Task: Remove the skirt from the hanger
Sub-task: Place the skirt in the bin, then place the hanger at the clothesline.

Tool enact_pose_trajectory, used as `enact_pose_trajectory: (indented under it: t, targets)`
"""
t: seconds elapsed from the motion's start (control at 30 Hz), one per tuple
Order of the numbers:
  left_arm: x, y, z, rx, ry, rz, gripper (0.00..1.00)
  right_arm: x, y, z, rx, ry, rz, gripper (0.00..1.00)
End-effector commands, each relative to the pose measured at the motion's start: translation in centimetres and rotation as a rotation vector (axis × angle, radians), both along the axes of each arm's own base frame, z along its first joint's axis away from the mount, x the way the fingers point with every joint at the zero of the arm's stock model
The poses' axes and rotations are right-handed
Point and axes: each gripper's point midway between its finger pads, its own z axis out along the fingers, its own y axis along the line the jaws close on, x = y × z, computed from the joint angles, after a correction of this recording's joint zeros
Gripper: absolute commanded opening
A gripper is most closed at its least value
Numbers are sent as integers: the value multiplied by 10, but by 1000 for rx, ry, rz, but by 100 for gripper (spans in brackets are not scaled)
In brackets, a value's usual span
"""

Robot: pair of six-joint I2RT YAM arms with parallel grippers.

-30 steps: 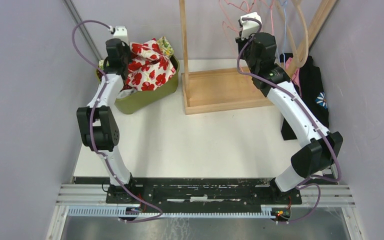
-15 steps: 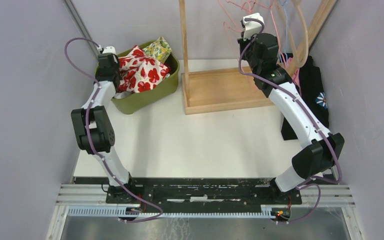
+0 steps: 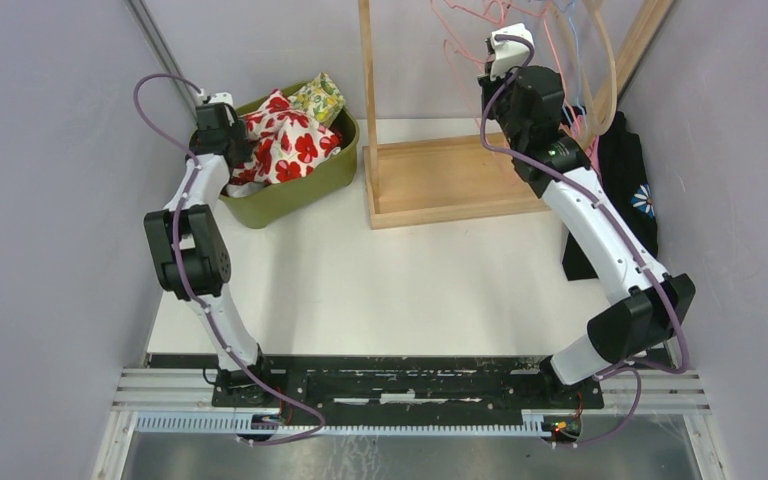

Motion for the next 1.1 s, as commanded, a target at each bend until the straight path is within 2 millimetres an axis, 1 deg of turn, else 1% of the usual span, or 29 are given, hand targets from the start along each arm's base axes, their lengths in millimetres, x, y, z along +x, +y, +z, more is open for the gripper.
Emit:
enact_pose_trajectory:
  t: [0.0, 0.03, 0.07, 0.17, 0.2, 0.33, 0.43, 0.5, 0.6, 0.63, 0.7, 0.77, 0.83, 0.93, 1.07]
  targets:
    - [-1, -42, 80, -93, -158, -181, 78, -15, -3, 41, 41, -98, 10, 1]
    - [-5, -49, 89, -111, -172, -212, 96, -15, -3, 43, 43, -101, 13, 1]
    - [-11, -57, 102, -128, -193, -242, 99, -15, -1, 45, 48, -104, 21, 1]
    - [-27, -79, 126, -168, -215, -305, 99, -14, 8, 54, 59, -118, 45, 1]
    - [-34, -84, 135, -166, -220, -313, 99, -15, 11, 58, 59, -126, 55, 1]
    - [-59, -96, 165, -159, -244, -326, 99, -17, 29, 73, 45, -153, 91, 1]
    - [-77, -100, 188, -147, -273, -331, 99, -20, 40, 90, 47, -186, 113, 1]
    - [-86, -105, 196, -151, -281, -335, 99, -18, 44, 96, 50, -199, 117, 1]
    - [-100, -121, 200, -164, -285, -377, 99, -10, 49, 102, 56, -209, 113, 1]
    - [-105, -126, 201, -158, -285, -386, 99, -8, 50, 107, 64, -219, 112, 1]
    - [-111, -131, 196, -146, -270, -400, 99, -4, 54, 114, 67, -237, 111, 1]
    - [-115, -133, 189, -147, -254, -403, 99, 1, 58, 117, 59, -248, 107, 1]
    - [-119, -139, 187, -154, -248, -417, 99, 8, 60, 118, 51, -255, 96, 1]
    - [-126, -146, 188, -151, -246, -435, 99, 21, 64, 118, 43, -264, 84, 1]
    - [-130, -145, 191, -123, -243, -430, 99, 35, 70, 116, 49, -270, 81, 1]
